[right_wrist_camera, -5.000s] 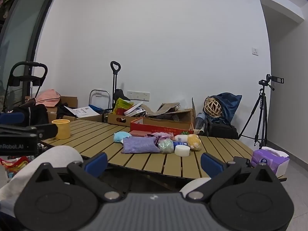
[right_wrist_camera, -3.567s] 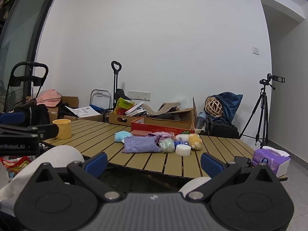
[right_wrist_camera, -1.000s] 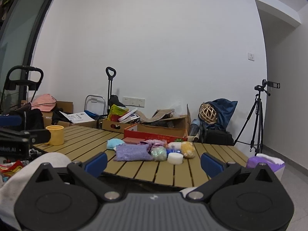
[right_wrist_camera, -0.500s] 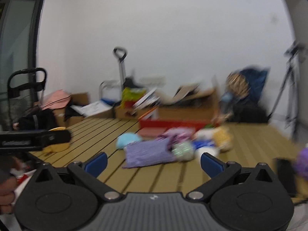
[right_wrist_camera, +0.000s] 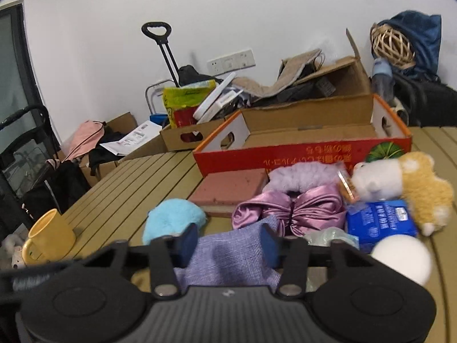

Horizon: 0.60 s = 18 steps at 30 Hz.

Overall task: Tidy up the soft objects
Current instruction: 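Reach the right tool to the lavender cloth pouch and close on it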

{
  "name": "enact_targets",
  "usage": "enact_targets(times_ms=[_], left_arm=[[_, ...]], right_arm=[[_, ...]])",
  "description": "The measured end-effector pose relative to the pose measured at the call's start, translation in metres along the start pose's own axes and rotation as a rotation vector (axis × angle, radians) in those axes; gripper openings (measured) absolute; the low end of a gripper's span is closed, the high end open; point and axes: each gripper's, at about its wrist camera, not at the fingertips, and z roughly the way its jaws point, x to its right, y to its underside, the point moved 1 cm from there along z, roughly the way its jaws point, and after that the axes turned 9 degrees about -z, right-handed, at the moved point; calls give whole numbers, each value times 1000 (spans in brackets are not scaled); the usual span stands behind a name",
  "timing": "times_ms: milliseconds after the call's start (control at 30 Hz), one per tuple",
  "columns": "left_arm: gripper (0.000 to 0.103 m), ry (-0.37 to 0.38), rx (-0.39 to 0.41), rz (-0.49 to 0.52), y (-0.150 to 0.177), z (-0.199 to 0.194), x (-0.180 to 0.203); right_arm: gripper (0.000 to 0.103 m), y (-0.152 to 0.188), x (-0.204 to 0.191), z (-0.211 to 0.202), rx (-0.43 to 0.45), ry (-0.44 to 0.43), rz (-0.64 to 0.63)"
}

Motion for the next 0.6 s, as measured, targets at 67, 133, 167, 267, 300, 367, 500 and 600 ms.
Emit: enact_targets(times_ms=[67,133,167,267,300,367,500,600], left_arm=[[74,28,-28,1,3,8,2],[68,33,-53,12,5,16,7],[65,30,-64,10,7,19,6],[51,21,-101,-28,7,26,-3],[48,19,-109,-49,6,27,-7],[36,15,-117,-69,5,30,-11],[25,-8,-111,-45,9,29,-8],[8,-13,-96,-45,9,24,-9]], right_arm=[[34,2,1,4,-12,0,21],[34,3,1,5,-13,-7,0],[33,6,3,5,-23,2,-3],[39,14,15,-1,-49,15,37],[39,14,20,-1,-53,3,60],[39,15,27,4,-59,-28,92],[30,17,36,15,-58,-94,167],[10,21,36,11,-41,-113,209]])
